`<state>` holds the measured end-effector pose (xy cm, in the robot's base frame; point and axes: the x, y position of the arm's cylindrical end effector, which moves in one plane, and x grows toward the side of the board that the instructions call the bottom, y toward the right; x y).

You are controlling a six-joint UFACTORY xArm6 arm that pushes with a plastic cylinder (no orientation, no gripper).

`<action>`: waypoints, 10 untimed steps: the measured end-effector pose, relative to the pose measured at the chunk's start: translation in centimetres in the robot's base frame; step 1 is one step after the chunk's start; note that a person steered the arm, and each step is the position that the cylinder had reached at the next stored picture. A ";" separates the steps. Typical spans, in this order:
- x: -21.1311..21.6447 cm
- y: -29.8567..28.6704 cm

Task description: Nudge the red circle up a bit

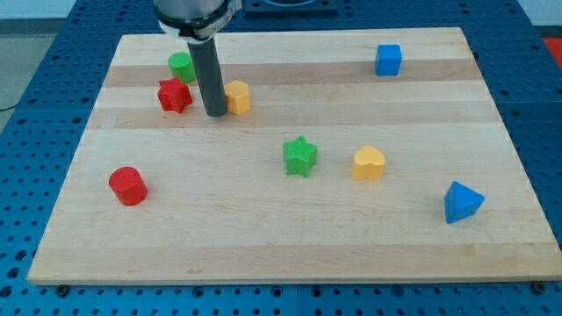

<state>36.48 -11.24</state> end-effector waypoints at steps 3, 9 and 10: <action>0.4 7.0; 17.7 -10.5; 17.7 -11.9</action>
<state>54.13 -23.15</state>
